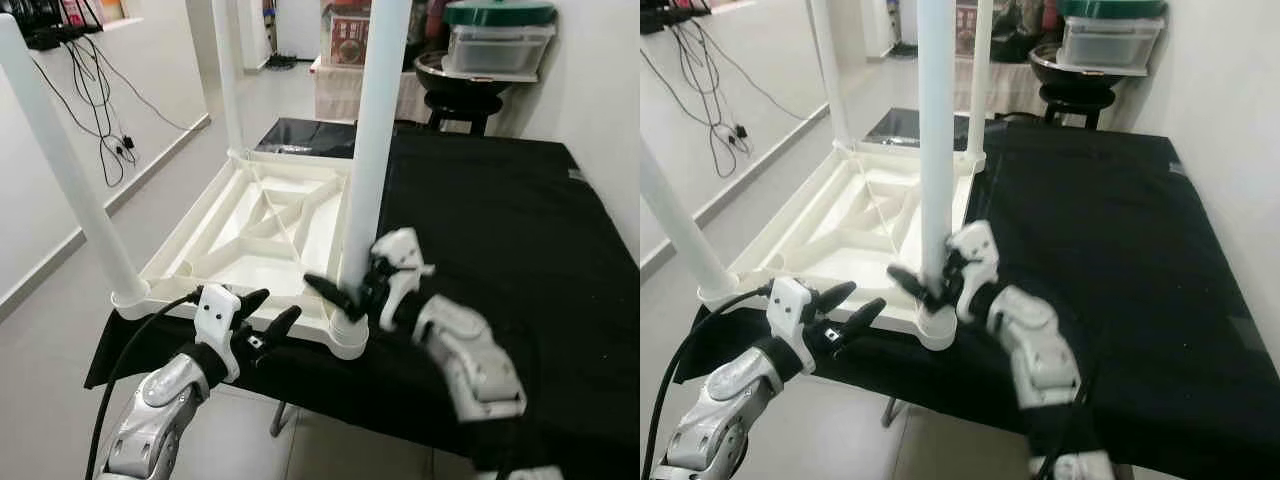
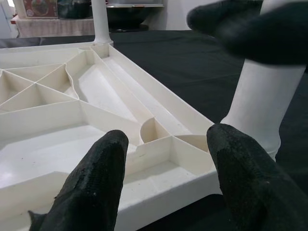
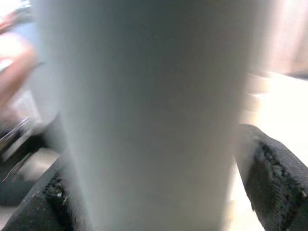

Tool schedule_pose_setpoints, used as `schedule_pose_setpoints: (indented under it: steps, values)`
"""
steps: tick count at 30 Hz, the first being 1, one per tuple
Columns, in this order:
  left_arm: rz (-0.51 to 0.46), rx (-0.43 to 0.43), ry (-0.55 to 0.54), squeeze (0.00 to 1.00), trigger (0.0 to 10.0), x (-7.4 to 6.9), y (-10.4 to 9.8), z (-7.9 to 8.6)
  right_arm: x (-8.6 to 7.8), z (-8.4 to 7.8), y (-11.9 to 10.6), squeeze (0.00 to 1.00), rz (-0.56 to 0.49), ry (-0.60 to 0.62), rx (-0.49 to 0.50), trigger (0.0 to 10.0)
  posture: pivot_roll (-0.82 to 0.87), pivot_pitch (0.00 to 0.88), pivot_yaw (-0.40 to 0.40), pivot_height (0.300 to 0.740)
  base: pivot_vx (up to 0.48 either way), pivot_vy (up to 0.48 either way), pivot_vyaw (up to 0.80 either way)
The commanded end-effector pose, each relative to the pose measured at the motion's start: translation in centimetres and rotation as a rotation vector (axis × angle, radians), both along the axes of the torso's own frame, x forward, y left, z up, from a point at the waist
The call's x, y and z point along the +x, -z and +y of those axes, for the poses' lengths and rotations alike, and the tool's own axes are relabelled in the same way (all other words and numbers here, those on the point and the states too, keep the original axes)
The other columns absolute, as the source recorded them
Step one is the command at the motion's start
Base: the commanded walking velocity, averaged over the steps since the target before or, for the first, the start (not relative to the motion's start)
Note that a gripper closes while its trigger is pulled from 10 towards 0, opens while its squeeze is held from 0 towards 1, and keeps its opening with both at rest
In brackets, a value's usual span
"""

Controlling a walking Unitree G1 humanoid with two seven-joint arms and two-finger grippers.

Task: Building children table

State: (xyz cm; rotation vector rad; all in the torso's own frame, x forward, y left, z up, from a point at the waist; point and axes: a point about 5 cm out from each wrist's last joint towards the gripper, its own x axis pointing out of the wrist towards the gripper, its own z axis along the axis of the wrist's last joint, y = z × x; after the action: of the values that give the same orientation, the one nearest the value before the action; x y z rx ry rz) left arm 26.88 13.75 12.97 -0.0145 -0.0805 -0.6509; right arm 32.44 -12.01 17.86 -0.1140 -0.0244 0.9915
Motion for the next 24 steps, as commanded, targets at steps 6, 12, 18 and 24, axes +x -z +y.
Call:
schedule_pose_setpoints:
  steps: [6,12,18,24]
  values:
    - [0.010,0.003,0.000,0.00,10.0,-0.1,0.5,-0.3,1.6,0.1,-0.6,0.00,0.037,-0.220,-0.003,10.0,0.03,0.000,-0.032,0.740,0.000,0.000,0.00]
    - [0.011,0.000,0.003,0.00,10.0,-0.2,0.6,-0.5,2.2,0.2,-1.2,0.00,0.054,-0.291,0.007,0.0,0.03,0.000,-0.037,0.740,0.000,0.000,0.00]
    - [0.003,0.002,0.031,0.00,10.0,-0.7,0.7,-0.7,2.4,-0.2,-0.8,0.00,0.061,-0.275,0.018,0.0,0.02,0.000,-0.037,0.740,0.000,0.000,0.00]
    - [0.033,-0.019,0.153,0.00,10.0,-3.3,0.7,-1.4,2.3,-1.7,2.0,0.00,0.072,0.002,-0.074,0.0,0.00,0.000,-0.039,0.740,0.000,0.000,0.00]
